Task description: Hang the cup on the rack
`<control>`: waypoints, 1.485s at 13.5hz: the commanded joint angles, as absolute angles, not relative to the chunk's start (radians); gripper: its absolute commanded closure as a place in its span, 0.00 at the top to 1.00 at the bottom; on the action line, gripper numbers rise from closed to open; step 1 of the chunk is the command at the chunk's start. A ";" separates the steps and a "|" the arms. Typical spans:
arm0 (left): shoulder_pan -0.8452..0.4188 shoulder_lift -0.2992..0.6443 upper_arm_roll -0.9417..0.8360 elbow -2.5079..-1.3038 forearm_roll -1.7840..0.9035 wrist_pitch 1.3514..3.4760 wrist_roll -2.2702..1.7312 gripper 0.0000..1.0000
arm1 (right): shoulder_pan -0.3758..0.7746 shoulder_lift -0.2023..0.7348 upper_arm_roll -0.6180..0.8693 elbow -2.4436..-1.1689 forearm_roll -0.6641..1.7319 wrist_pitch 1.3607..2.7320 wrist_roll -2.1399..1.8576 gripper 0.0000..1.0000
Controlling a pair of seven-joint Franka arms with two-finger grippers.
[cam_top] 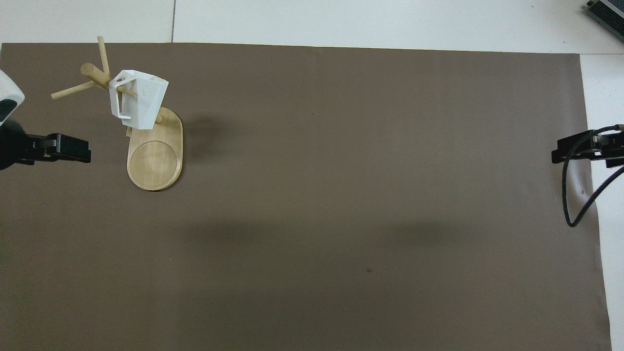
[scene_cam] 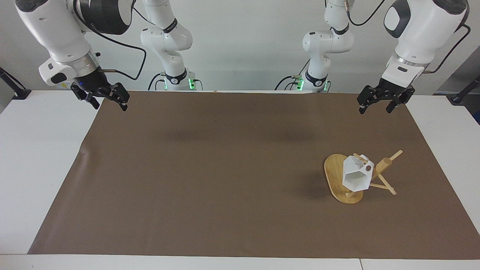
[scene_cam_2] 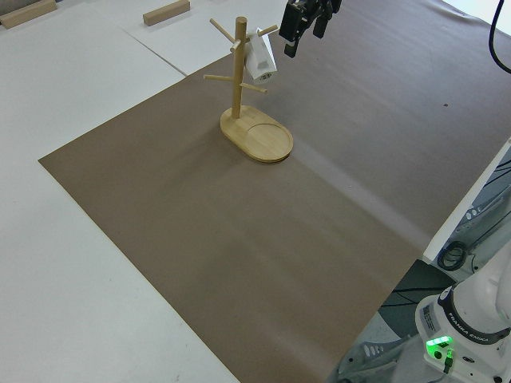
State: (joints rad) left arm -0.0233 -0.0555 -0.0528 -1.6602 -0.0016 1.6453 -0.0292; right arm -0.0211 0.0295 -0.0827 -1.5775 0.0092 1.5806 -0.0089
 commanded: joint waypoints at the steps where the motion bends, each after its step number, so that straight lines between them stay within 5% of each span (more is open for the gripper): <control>1: -0.038 0.006 -0.037 -1.513 0.025 1.508 0.046 1.00 | -0.026 0.005 -0.080 -1.608 0.006 1.591 -0.031 1.00; 20: -0.035 -0.037 -0.011 -1.499 0.012 1.439 0.078 1.00 | -0.026 0.005 -0.080 -1.608 0.006 1.591 -0.031 1.00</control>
State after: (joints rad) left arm -0.0240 -0.0317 -0.0198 -1.5108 0.0002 1.4594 0.0729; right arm -0.0211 0.0293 -0.0827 -1.5775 0.0092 1.5806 -0.0089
